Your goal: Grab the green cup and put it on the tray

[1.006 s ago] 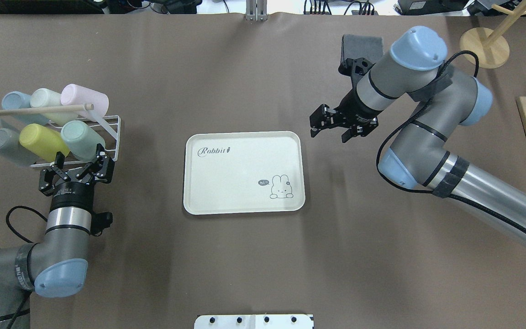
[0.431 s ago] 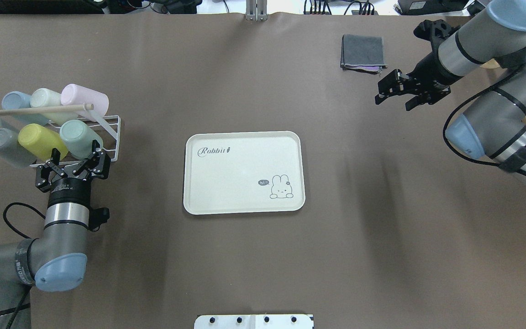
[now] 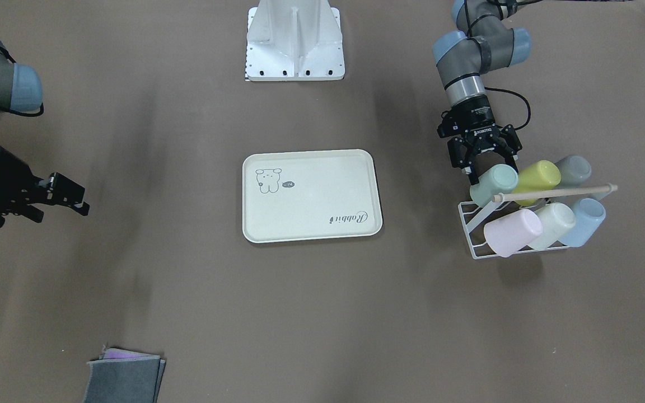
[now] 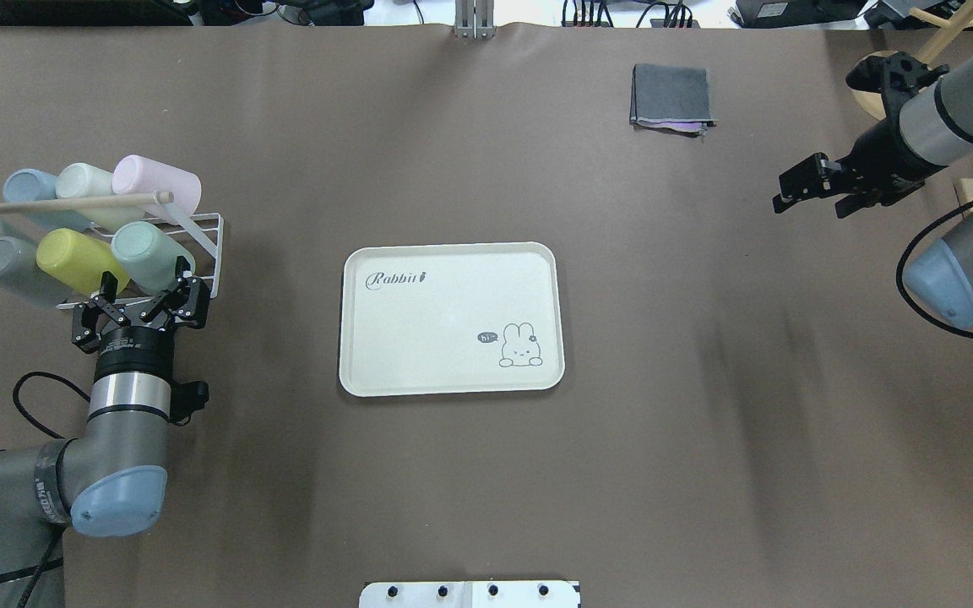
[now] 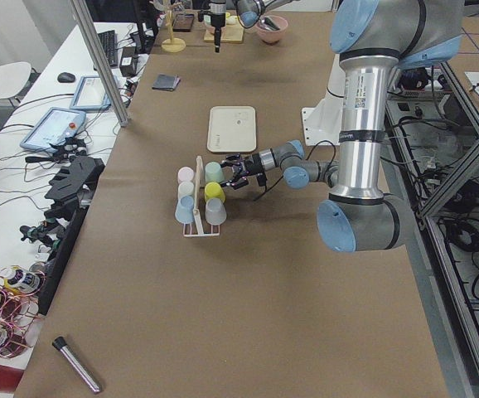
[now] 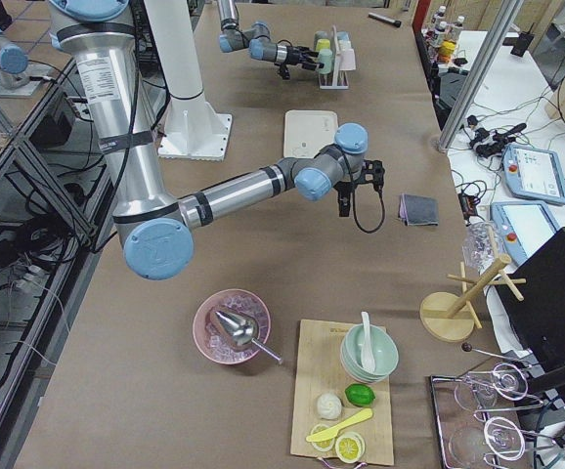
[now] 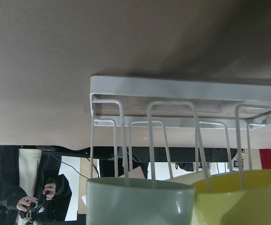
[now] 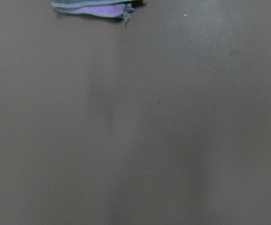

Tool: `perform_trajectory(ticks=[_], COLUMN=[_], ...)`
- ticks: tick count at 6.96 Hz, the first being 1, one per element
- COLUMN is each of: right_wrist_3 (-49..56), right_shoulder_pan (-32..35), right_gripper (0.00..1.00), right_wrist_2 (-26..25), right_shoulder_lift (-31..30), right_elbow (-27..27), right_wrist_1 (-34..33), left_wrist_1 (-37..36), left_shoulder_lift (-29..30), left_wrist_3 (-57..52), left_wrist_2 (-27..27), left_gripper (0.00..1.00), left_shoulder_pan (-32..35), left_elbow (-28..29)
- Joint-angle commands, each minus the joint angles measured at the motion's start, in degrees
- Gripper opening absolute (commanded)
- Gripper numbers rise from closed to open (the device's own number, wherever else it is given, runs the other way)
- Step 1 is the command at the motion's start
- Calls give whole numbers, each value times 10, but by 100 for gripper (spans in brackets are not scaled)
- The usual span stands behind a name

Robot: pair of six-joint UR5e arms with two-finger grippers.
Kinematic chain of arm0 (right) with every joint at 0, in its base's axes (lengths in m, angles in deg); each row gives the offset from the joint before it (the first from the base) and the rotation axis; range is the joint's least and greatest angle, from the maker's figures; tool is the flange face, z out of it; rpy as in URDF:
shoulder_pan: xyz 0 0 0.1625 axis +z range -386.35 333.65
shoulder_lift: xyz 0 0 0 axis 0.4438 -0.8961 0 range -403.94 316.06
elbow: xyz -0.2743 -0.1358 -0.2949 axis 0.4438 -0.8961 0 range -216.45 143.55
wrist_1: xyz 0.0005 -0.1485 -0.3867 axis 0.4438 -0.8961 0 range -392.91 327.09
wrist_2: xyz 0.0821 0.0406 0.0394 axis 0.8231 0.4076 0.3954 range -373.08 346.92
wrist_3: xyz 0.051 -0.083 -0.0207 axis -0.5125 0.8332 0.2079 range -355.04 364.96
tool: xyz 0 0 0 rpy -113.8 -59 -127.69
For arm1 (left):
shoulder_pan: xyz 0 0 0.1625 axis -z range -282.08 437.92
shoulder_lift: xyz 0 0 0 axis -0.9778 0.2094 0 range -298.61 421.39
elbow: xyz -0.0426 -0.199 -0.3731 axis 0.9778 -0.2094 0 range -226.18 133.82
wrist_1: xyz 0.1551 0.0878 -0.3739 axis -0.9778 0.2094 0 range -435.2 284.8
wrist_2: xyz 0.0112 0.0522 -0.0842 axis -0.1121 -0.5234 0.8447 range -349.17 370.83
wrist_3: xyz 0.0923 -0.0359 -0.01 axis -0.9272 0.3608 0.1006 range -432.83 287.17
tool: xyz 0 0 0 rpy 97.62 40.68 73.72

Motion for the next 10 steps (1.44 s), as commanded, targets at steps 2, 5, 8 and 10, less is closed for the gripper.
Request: perform_trajectory(ticks=[2, 5, 8, 10], right_wrist_3=[9, 103, 225, 258], right_shoulder_pan=[8, 62, 136, 160], right_gripper=[99, 99, 99, 99], right_wrist_2=[-27, -24, -22, -20], right_shoulder_lift=[-114, -190, -192, -182], right_elbow=[70, 87, 94, 174], right_wrist_1=[-3, -6, -113, -268], left_wrist_1=[0, 2, 13, 15], left_shoulder_lift=[12, 13, 58, 65], left_wrist_3=[0, 1, 2, 2], left_wrist_2=[-4, -3, -1, -1], left_gripper=[97, 97, 97, 97], left_shoulder_pan=[7, 16, 17, 19], left_elbow=[6, 16, 66, 74])
